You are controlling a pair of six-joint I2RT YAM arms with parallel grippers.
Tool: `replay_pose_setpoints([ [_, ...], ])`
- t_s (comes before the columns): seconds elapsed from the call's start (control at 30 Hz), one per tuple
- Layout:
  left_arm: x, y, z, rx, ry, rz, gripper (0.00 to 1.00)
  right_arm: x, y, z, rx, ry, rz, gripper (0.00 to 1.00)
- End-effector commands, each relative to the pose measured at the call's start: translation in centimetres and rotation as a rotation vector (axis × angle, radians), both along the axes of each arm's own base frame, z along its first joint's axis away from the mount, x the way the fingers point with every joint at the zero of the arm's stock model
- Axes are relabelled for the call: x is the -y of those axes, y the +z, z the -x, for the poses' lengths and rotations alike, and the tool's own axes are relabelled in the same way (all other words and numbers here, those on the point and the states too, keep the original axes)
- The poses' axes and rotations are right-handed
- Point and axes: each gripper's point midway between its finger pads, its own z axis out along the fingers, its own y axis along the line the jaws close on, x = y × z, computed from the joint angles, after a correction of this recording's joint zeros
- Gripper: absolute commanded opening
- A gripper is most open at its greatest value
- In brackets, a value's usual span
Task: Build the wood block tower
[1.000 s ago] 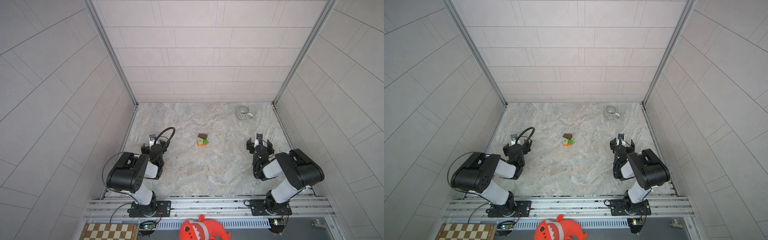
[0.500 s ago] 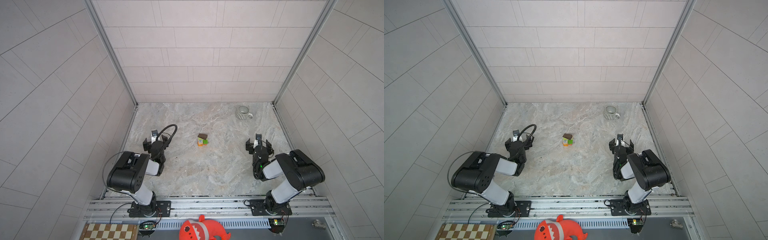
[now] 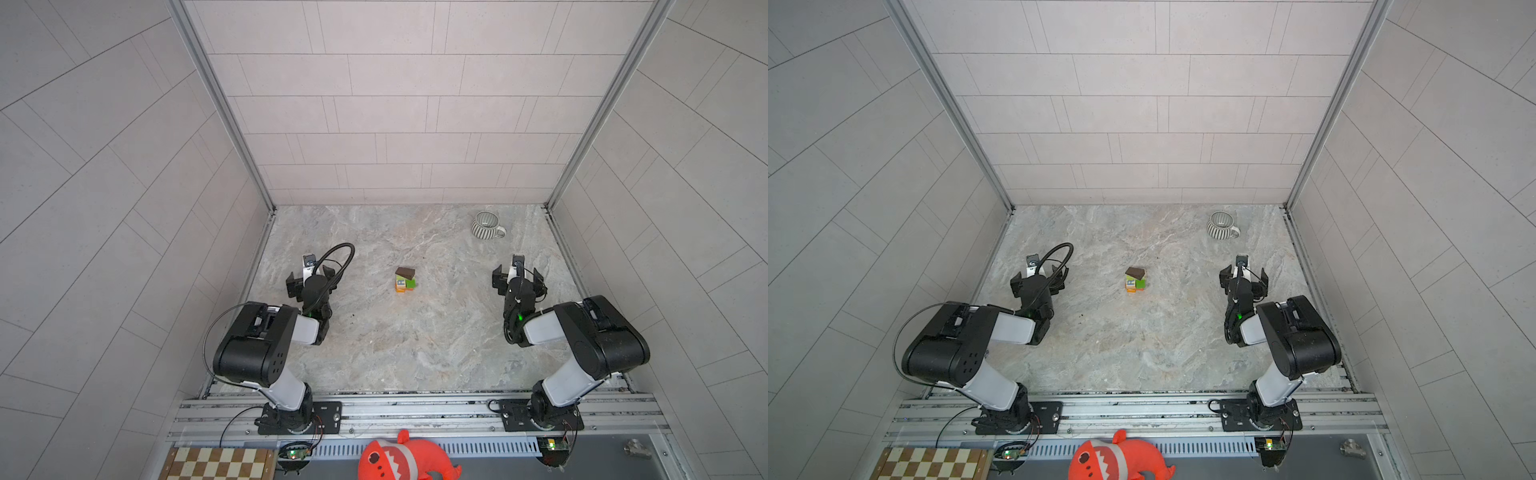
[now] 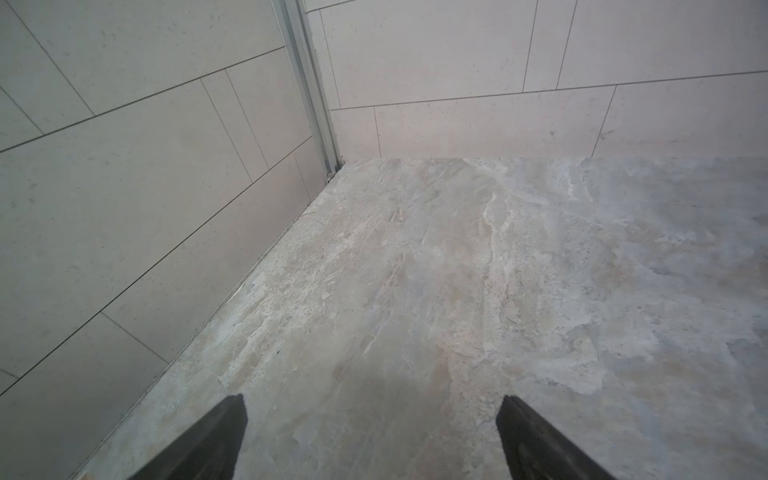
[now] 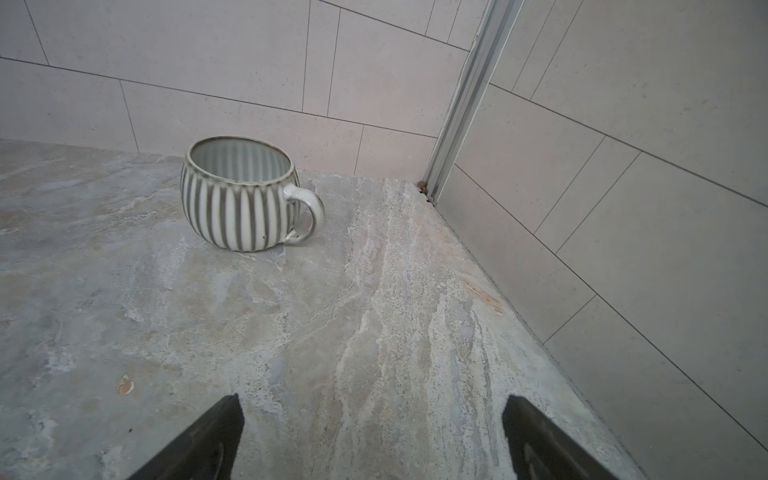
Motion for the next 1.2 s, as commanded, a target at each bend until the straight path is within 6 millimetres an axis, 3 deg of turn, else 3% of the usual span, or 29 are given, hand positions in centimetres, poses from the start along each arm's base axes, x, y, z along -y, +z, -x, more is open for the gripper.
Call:
replay_pose_setpoints([
  [0.0, 0.5, 0.5, 2.1, 0.085, -0.042, 0.003, 1.0, -0.1, 0.5, 2.2, 0.065, 0.007, 0.006, 0.99],
  [0.07, 0.0, 0.4, 1.6, 0.049, -0.001, -0.001, 1.0, -0.2, 0.4, 2.1, 0.032, 0.004, -0.006, 0.99],
  [0.17, -0.3, 0.3, -0.9, 0.0, 0.033, -0.026, 1.0, -0.1, 0.2, 1.1, 0.016, -0.01, 0.012, 0.99],
  [0.23, -0.7, 0.1, -0.2, -0.02, 0.043, 0.015, 1.0, 0.0, 0.2, 0.2, 0.014, -0.026, 0.039, 0.99],
  [0.3, -0.7, 0.1, -0.4, -0.032, 0.047, 0.013, 1.0, 0.1, 0.1, 0.7, -0.011, -0.025, 0.018, 0.99],
  [0.53, -0.8, 0.2, -0.7, -0.01, 0.049, -0.001, 1.0, 0.4, -1.0, -1.3, -0.092, 0.02, -0.036, 0.99],
  [0.6, -0.3, 0.5, -0.1, 0.015, 0.025, -0.005, 1.0, 0.3, -0.8, -1.0, -0.067, 0.025, -0.027, 0.99],
  [0.7, 0.9, 0.6, 1.9, 0.076, -0.065, -0.006, 1.0, -0.6, 0.1, 1.5, 0.032, 0.043, 0.022, 0.99],
  [0.8, 0.5, 0.1, 1.2, 0.006, -0.024, -0.007, 1.0, -0.3, 0.3, 1.2, 0.006, 0.015, 0.021, 0.99],
  [0.9, -0.2, 0.0, -1.2, -0.018, 0.0, -0.002, 1.0, 0.3, -0.2, -0.5, -0.044, -0.029, 0.009, 0.99],
  [0.97, -0.6, -0.2, -0.7, -0.052, 0.028, 0.024, 1.0, 0.4, -0.4, -0.4, -0.046, -0.02, -0.004, 0.99],
  [1.17, -1.0, -0.7, -1.5, -0.066, 0.004, 0.064, 1.0, 0.3, -0.4, -0.5, -0.046, -0.019, -0.001, 0.99],
])
